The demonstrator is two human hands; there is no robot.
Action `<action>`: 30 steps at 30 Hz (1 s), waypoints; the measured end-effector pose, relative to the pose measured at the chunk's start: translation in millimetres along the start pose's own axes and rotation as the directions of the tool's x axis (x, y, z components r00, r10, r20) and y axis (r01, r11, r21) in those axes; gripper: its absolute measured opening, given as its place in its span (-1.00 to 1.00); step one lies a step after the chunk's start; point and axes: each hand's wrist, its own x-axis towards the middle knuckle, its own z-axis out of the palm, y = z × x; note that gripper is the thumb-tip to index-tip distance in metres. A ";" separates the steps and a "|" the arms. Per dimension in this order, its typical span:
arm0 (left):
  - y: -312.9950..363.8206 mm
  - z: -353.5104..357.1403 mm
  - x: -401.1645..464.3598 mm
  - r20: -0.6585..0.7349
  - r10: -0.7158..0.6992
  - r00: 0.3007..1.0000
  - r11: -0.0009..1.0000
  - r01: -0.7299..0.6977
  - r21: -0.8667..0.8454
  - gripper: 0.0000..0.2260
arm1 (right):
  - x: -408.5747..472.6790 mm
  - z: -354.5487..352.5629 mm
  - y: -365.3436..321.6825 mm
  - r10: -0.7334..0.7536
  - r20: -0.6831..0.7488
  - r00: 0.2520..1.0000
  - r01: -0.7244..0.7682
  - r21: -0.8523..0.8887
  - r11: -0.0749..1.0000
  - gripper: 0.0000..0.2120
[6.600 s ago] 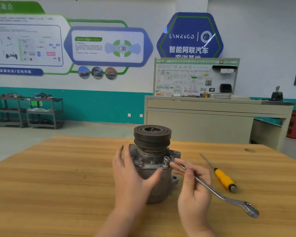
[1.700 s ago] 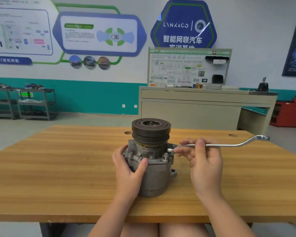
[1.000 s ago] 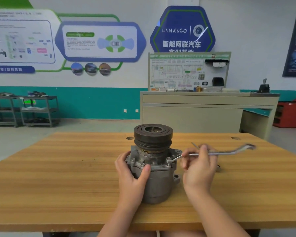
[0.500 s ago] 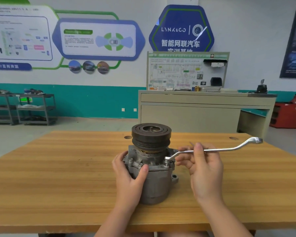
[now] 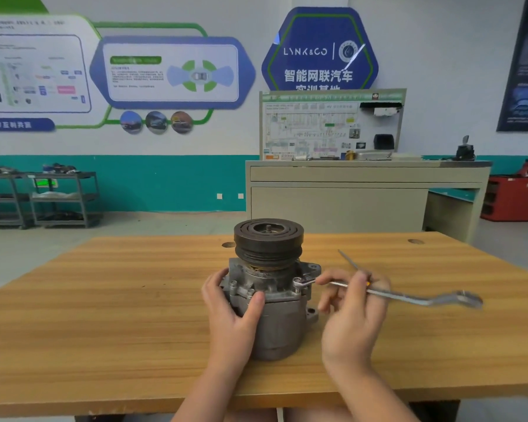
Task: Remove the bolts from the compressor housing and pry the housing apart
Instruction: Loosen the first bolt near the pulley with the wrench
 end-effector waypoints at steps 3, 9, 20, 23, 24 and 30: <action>5.5 0.4 -2.8 -0.032 0.018 0.999 0.999 -0.017 0.040 -0.40 | 38.8 3.5 5.3 0.465 -0.084 0.881 -0.449 0.156 0.880 -0.82; 25.0 14.7 -20.1 -0.047 0.495 0.868 0.840 -0.464 0.282 -0.80 | 81.3 7.1 11.3 0.817 0.166 0.553 -0.826 -0.019 0.563 -0.84; 49.0 38.0 -25.6 -0.022 0.263 0.965 0.871 -0.227 0.435 -0.83 | 50.3 -15.8 -20.8 0.336 0.251 0.908 -0.349 0.010 0.937 -0.82; 55.7 43.0 -25.3 -0.103 0.194 0.976 0.915 -0.143 0.377 -0.84 | 39.3 -18.0 -18.8 0.258 0.267 0.928 -0.247 -0.075 0.966 -0.80; 57.8 44.5 -24.8 -0.122 0.160 0.980 0.927 -0.107 0.359 -0.82 | 37.4 -18.2 -18.0 0.236 0.261 0.936 -0.224 -0.075 0.972 -0.80; 69.5 52.4 -25.0 -0.163 0.105 0.981 0.925 -0.036 0.378 -0.70 | 39.5 -19.4 -18.1 0.192 0.098 0.976 -0.200 0.079 0.977 -0.86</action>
